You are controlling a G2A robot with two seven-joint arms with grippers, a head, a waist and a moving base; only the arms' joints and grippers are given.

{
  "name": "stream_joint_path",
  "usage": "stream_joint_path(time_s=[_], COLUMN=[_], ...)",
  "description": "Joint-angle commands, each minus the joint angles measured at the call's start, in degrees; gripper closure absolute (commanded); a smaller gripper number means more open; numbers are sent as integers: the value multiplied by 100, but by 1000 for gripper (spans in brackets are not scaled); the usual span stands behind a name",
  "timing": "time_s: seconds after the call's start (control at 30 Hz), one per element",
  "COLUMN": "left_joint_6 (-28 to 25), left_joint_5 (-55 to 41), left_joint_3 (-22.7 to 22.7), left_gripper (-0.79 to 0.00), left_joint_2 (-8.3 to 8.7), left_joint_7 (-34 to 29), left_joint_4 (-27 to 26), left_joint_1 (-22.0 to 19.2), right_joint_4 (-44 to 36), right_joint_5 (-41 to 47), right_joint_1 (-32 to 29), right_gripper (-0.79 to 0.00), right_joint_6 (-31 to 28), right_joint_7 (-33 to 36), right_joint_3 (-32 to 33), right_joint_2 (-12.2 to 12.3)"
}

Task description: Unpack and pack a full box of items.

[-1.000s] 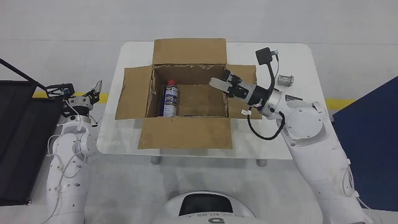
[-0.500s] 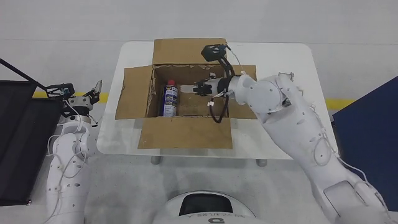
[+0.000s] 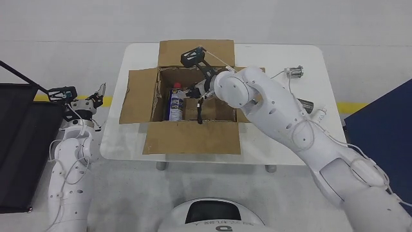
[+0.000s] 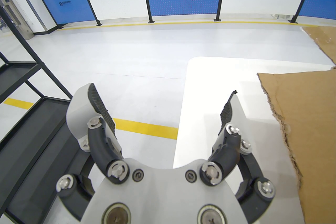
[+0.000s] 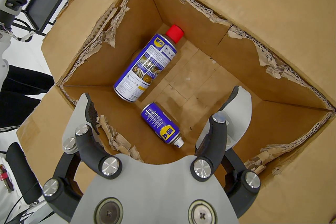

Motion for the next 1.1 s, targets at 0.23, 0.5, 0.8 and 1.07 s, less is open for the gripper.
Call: stream_joint_path(time_s=[0.23,0.5,0.8,1.07], left_joint_6=[0,0,0,0], left_joint_5=[0,0,0,0], left_joint_3=[0,0,0,0], left_gripper=[-785,-785,-785,-785], left_joint_2=[0,0,0,0], left_joint_7=[0,0,0,0], left_joint_4=[0,0,0,0], left_joint_1=[0,0,0,0], right_joint_4=[667,1261,1680,2315], right_joint_5=[-120,-278,-291,192], right_joint_1=[260,506,639,809], right_gripper=[-785,-785,-785,-662], right_joint_6=[-388,-923,-1233,-1706], right_joint_7=[765,1029,1197,1403], right_joint_3=[-311,-719,-1073,-1259], right_joint_2=[-90,-297,-559,-849])
